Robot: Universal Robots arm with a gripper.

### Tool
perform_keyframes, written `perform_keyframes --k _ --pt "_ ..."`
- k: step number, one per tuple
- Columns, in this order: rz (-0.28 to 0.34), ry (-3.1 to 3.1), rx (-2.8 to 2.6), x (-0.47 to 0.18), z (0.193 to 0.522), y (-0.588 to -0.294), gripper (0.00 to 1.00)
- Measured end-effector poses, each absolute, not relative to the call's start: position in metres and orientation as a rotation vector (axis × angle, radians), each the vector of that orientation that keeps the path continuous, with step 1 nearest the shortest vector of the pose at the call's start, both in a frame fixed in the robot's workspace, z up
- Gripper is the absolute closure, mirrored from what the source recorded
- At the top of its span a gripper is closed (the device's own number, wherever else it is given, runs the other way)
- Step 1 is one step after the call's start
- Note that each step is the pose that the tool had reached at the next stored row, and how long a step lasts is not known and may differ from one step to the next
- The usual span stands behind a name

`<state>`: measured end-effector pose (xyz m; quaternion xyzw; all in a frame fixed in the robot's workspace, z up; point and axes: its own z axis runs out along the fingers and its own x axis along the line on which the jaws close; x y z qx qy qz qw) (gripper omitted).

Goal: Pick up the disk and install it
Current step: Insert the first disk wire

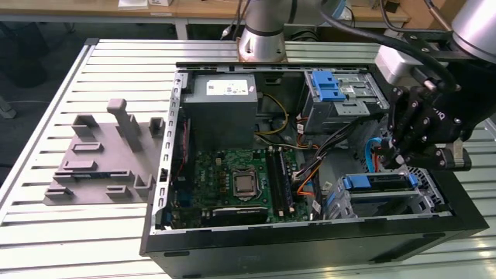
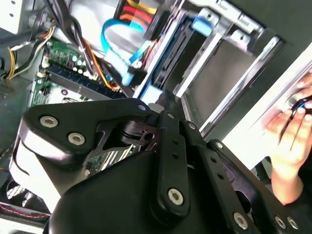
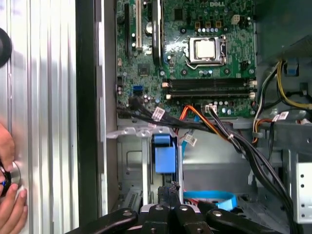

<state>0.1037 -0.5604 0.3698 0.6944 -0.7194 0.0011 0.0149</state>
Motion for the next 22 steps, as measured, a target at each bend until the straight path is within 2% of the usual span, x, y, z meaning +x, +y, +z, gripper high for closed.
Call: perform_keyframes --k 12,22 --pt "0.004 -2.239 2.161 0.135 0.37 -0.557 0.89" --pt "0.044 -2.26 2.18 0.135 0.37 -0.545 0.89"
